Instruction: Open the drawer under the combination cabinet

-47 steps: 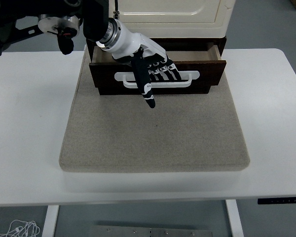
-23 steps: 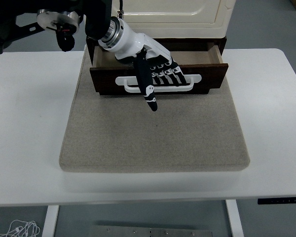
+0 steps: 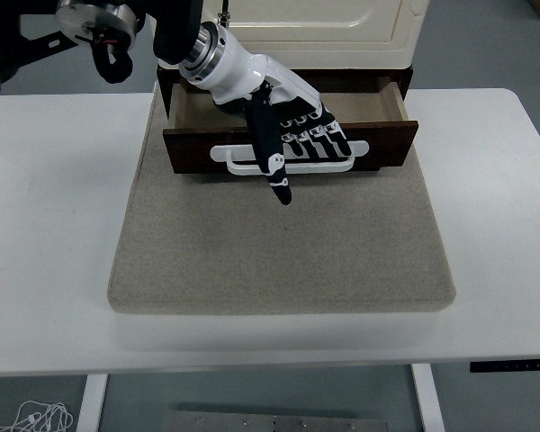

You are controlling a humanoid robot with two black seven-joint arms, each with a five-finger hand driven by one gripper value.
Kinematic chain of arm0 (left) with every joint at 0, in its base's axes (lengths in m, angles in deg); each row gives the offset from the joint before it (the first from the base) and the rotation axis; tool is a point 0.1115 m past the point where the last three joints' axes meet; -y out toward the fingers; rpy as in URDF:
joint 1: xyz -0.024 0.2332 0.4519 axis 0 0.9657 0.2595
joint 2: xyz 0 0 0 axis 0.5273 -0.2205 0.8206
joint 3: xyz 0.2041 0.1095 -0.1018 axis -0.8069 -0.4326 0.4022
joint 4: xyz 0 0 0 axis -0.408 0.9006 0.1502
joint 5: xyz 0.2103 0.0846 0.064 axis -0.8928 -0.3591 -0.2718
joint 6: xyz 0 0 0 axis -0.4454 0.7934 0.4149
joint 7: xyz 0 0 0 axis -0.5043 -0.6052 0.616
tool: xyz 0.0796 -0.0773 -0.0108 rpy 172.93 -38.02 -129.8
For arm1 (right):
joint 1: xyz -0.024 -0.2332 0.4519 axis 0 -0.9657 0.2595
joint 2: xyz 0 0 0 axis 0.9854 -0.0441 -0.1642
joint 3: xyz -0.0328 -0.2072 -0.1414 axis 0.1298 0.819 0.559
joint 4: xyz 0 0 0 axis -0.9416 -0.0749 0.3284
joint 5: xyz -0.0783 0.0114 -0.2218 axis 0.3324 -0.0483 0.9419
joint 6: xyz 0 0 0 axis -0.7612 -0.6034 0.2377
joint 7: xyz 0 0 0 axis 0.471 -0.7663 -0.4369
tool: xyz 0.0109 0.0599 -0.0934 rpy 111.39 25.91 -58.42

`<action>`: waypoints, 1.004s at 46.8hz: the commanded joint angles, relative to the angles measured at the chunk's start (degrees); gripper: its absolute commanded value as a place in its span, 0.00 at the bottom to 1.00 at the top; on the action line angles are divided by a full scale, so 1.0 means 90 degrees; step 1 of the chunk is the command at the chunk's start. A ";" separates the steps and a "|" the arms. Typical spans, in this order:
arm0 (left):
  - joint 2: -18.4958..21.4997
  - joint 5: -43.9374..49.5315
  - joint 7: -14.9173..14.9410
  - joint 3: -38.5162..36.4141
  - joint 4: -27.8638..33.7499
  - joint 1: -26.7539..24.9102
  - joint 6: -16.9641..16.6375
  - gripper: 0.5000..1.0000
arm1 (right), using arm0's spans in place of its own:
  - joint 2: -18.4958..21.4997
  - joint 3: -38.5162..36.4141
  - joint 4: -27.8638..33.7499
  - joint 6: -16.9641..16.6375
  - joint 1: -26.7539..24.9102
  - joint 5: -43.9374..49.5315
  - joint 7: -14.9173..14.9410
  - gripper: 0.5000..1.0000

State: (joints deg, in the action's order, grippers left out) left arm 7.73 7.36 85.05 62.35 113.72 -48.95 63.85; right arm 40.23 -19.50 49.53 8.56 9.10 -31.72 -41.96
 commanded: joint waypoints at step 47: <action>0.0285 0.0016 -0.2126 0.6010 -0.2764 0.0624 -0.1699 1.00 | 0.0000 -0.0007 -0.0008 -0.0001 -0.0001 0.0000 -0.0003 0.86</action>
State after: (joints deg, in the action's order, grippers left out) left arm 10.05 7.37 67.44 113.63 90.85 -43.50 48.83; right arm 40.23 -19.49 49.52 8.57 9.09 -31.72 -41.96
